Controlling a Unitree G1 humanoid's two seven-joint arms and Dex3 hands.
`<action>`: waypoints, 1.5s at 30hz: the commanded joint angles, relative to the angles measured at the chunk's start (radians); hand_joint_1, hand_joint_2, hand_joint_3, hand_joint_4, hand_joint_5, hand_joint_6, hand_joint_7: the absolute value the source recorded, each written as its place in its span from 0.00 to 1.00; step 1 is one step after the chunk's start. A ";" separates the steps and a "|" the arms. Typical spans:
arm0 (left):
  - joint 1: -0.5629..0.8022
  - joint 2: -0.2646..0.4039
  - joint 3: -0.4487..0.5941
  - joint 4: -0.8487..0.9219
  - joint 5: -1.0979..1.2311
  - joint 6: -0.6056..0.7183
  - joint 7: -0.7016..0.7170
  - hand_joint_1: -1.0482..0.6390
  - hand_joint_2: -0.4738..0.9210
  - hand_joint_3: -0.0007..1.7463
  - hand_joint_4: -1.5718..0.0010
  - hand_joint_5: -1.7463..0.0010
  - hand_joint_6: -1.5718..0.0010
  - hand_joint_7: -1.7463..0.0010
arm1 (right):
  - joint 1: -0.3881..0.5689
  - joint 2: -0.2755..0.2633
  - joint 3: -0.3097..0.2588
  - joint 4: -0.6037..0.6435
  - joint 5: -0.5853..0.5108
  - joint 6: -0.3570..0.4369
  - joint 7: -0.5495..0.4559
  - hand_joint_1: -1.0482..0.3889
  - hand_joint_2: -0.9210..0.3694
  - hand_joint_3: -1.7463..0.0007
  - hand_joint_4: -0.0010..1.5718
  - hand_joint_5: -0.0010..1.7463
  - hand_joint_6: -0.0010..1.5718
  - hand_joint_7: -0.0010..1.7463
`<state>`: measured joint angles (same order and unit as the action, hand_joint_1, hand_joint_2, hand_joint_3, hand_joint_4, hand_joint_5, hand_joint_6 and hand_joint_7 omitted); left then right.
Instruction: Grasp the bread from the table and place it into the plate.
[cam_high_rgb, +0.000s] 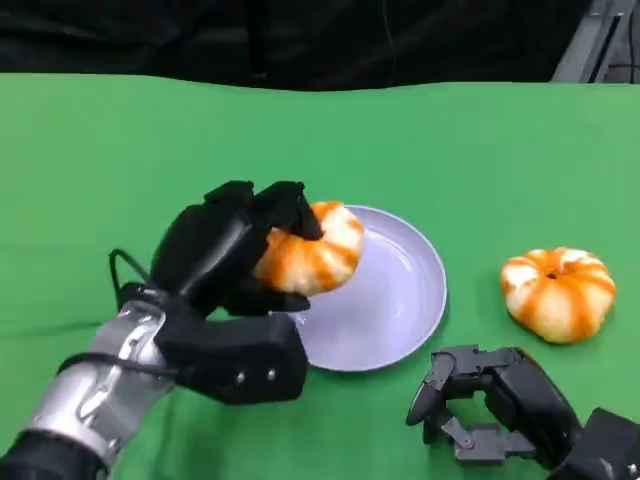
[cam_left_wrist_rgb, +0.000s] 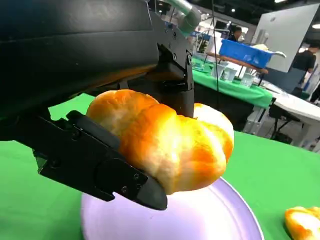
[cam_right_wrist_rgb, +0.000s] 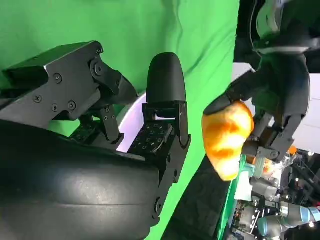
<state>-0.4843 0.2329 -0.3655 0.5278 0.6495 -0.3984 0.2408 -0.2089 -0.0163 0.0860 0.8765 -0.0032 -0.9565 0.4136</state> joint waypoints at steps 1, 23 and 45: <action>-0.054 -0.012 -0.006 0.059 -0.002 -0.005 0.003 0.56 0.95 0.00 0.70 0.02 0.67 0.15 | 0.003 -0.013 0.000 -0.004 -0.001 -0.011 -0.007 0.78 0.27 0.42 0.62 0.78 0.63 0.58; -0.243 -0.085 -0.048 0.359 -0.029 -0.040 -0.047 0.57 0.94 0.00 0.68 0.14 0.59 0.36 | 0.009 -0.001 0.009 -0.028 -0.005 0.002 -0.022 0.79 0.26 0.42 0.62 0.78 0.63 0.59; -0.319 -0.148 -0.092 0.576 -0.047 -0.115 -0.127 0.57 0.94 0.00 0.66 0.22 0.52 0.51 | 0.023 0.026 0.042 -0.047 0.009 0.001 -0.015 0.79 0.35 0.31 0.65 0.77 0.64 0.60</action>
<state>-0.7738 0.0844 -0.4501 1.0836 0.6080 -0.4972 0.1383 -0.1975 0.0118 0.1268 0.8366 -0.0052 -0.9531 0.3954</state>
